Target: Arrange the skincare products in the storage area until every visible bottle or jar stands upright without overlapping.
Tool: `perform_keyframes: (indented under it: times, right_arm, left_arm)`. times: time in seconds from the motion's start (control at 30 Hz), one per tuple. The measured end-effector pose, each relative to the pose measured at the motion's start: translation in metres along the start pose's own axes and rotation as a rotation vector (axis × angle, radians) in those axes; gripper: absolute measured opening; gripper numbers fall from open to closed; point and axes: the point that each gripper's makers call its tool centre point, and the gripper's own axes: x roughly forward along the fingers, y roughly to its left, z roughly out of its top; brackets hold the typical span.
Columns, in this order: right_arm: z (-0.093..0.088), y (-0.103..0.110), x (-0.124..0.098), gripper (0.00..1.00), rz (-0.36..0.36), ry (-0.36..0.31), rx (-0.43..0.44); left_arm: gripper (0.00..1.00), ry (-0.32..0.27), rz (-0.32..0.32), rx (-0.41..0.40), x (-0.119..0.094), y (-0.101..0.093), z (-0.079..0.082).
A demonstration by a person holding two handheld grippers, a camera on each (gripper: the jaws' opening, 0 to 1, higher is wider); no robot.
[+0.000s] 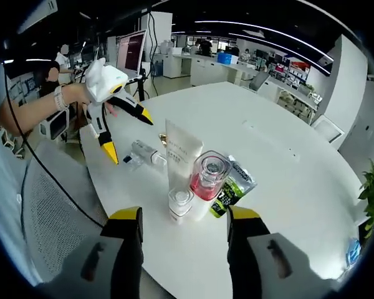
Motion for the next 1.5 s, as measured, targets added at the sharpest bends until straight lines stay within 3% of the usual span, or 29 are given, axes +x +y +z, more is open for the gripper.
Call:
perform_keyframes:
  times: [0.4, 0.53, 0.63, 1.0, 1.5]
  right_arm:
    - [-0.004, 0.002, 0.002, 0.41, 0.035, 0.005, 0.025]
    - [-0.005, 0.000, 0.001, 0.40, 0.027, 0.009, 0.029]
    - [-0.006, -0.001, 0.001, 0.40, 0.022, 0.008, 0.038]
    - [-0.011, 0.000, 0.000, 0.39, 0.021, 0.004, 0.077]
    - [-0.012, 0.003, 0.001, 0.37, 0.025, -0.008, 0.089]
  left_arm:
    - [0.62, 0.030, -0.001, 0.010, 0.026, 0.012, -0.001]
    - [0.49, 0.041, -0.005, 0.004, 0.036, 0.015, -0.002]
    - [0.48, 0.052, -0.014, 0.008, 0.041, 0.013, -0.003]
    - [0.31, 0.100, -0.013, 0.034, 0.057, 0.014, -0.012]
    - [0.23, 0.125, -0.027, 0.034, 0.067, 0.011, -0.013]
